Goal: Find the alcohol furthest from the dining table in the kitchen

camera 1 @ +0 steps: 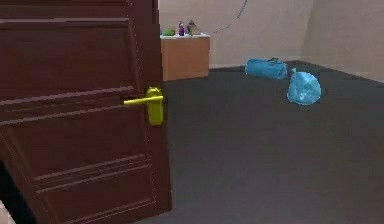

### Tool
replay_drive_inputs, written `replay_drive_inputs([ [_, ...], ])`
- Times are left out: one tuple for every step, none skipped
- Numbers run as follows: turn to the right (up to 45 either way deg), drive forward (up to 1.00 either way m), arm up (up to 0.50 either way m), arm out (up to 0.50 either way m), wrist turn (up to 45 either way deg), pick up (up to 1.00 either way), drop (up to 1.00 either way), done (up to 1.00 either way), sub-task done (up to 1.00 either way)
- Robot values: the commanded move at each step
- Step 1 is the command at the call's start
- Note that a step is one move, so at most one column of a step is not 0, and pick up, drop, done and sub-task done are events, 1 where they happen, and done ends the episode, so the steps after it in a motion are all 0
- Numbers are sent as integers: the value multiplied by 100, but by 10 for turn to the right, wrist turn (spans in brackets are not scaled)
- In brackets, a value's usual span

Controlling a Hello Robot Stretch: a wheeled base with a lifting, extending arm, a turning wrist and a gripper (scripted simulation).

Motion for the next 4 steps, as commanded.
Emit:
replay_drive_inputs([
  [300, 0, 0, 0, 0, 0, 0, 0, 0],
  [0, 100, 0, 0, 0, 0, 0, 0, 0],
  [90, 0, 0, 0, 0, 0, 0, 0, 0],
  [0, 25, 0, 0, 0, 0, 0, 0, 0],
])
